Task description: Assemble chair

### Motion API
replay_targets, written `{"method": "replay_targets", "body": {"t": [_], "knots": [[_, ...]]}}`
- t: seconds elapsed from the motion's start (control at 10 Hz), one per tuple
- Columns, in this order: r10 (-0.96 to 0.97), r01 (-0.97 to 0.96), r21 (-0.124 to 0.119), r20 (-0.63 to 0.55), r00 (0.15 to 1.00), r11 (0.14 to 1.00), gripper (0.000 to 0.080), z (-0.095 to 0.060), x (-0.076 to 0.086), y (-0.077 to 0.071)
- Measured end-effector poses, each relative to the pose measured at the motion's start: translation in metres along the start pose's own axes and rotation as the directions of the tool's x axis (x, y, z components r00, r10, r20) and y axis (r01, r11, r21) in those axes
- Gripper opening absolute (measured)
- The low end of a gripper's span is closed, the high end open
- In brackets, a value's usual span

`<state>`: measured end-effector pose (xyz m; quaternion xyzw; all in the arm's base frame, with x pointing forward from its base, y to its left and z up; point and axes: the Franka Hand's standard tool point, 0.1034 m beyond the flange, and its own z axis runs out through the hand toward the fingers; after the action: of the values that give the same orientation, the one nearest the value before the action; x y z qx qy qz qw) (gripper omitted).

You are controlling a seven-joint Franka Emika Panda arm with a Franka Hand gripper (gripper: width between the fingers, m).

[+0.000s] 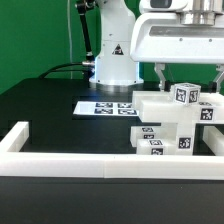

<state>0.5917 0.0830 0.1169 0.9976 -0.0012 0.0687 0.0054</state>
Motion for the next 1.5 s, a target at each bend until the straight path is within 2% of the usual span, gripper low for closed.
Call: {"method": "replay_targets", "body": {"t": [0.4, 0.5, 0.6, 0.7, 0.8, 1.0, 1.2, 1.5], "knots": [[-0.204, 0.204, -0.003, 0.001, 0.979, 0.979, 0.0649, 0.0001, 0.0006, 0.0044], [-0.196, 0.196, -0.003, 0.001, 0.981, 0.981, 0.0553, 0.0004, 0.0005, 0.0046], [-0.196, 0.196, -0.003, 0.001, 0.981, 0.981, 0.0405, 0.0005, 0.0005, 0.0048], [-0.188, 0.188, -0.003, 0.001, 0.982, 0.982, 0.0405, 0.0005, 0.0005, 0.0049], [-0.165, 0.165, -0.003, 0.001, 0.986, 0.986, 0.0286, 0.0006, 0.0005, 0.0051], [-0.098, 0.098, -0.002, 0.001, 0.995, 0.995, 0.0286, 0.0006, 0.0005, 0.005], [0.062, -0.062, -0.002, -0.003, 0.998, 0.998, 0.0286, 0.0003, 0.0014, 0.0058], [0.288, -0.288, 0.0, -0.021, 0.958, 0.958, 0.0288, -0.0005, 0.0053, 0.0083]]}}
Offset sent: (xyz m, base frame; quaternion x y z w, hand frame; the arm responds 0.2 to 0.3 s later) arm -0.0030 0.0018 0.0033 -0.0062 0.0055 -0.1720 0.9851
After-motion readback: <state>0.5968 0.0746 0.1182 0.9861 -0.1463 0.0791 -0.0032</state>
